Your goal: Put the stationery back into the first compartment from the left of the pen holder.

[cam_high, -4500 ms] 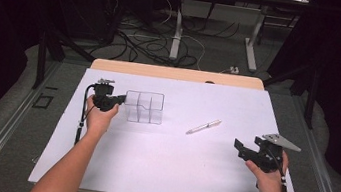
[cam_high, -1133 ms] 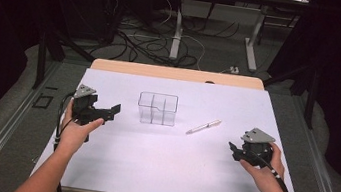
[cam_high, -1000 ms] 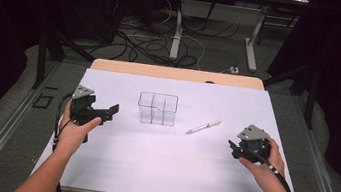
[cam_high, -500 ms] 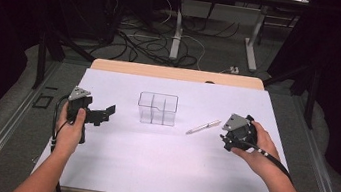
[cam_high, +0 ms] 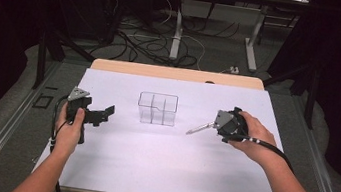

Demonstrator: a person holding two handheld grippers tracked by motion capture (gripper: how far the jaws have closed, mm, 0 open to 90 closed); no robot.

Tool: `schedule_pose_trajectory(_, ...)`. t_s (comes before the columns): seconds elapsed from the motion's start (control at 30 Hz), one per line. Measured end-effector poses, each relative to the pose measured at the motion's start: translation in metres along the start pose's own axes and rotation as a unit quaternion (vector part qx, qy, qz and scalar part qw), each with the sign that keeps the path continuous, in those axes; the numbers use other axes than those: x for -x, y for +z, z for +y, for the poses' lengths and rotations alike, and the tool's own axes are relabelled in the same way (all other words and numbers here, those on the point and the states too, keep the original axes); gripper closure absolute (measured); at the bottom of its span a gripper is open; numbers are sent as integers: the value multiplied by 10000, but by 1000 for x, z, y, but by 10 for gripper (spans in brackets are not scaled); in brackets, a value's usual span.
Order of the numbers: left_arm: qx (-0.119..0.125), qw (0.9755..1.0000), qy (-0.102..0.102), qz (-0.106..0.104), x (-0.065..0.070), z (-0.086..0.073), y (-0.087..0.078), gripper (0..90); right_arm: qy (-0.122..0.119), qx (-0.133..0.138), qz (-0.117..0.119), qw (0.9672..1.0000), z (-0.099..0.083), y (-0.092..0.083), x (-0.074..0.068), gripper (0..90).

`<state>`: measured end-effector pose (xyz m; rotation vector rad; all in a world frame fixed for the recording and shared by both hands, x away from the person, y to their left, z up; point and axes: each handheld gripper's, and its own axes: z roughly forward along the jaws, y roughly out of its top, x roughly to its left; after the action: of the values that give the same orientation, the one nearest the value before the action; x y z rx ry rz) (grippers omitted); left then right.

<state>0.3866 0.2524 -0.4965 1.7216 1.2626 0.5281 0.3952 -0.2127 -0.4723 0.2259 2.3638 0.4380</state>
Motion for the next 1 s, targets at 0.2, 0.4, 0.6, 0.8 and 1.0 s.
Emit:
schedule_pose_trajectory(0.2, -21, 10000, 6, 3, -1, -1, 1, 0, -766, -176, 253, 9966, 14, 5, 6, 329)
schedule_pose_trajectory(0.4, -55, 10000, 27, 10, -2, -3, 1, 1, -1234, -279, 387, 9912, 25, 13, 11, 338)
schedule_pose_trajectory(0.6, -65, 10000, 34, 23, -2, -3, 0, 1, -1623, -243, 610, 9846, 34, 22, 13, 354)
schedule_pose_trajectory(0.8, -31, 10000, 26, 55, -2, -4, -4, 0, -2104, -267, 929, 9728, 41, 32, 14, 406)
schedule_pose_trajectory(1.0, -70, 10000, 42, 58, -2, -6, -5, 0, -2256, -296, 1275, 9654, 41, 45, 11, 485)
